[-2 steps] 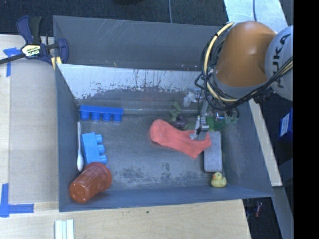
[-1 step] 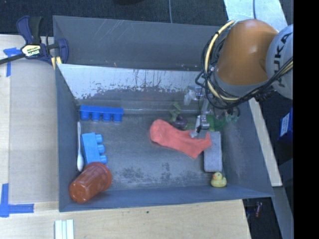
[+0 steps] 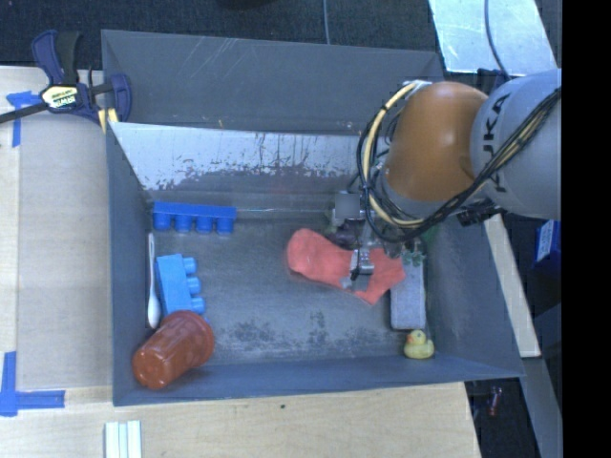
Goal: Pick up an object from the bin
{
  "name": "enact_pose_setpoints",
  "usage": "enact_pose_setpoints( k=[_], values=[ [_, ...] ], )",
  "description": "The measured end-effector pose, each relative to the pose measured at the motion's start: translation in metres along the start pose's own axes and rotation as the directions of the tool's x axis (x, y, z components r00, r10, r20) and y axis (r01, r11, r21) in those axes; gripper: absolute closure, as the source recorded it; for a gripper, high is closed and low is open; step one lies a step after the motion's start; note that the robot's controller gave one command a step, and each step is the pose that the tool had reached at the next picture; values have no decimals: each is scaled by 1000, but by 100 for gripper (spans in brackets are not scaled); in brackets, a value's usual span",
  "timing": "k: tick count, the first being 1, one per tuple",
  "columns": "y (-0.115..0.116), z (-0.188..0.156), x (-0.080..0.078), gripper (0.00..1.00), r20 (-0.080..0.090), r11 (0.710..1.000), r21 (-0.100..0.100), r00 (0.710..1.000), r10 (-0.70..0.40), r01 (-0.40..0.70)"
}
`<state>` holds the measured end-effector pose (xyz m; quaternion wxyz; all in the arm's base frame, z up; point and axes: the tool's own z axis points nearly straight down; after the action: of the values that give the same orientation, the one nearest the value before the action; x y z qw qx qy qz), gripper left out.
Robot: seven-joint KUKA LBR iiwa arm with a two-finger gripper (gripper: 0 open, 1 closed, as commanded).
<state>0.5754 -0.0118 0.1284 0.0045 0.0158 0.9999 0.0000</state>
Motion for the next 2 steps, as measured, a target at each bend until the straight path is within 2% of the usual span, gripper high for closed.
enact_pose_setpoints(
  k=[1, 2],
  values=[
    [3, 51, 23, 0, 5, 1000, 1, 1000, -1, 1],
    [15, 57, 32, 100, 4, 1000, 0, 1000, 26, -26]
  ],
)
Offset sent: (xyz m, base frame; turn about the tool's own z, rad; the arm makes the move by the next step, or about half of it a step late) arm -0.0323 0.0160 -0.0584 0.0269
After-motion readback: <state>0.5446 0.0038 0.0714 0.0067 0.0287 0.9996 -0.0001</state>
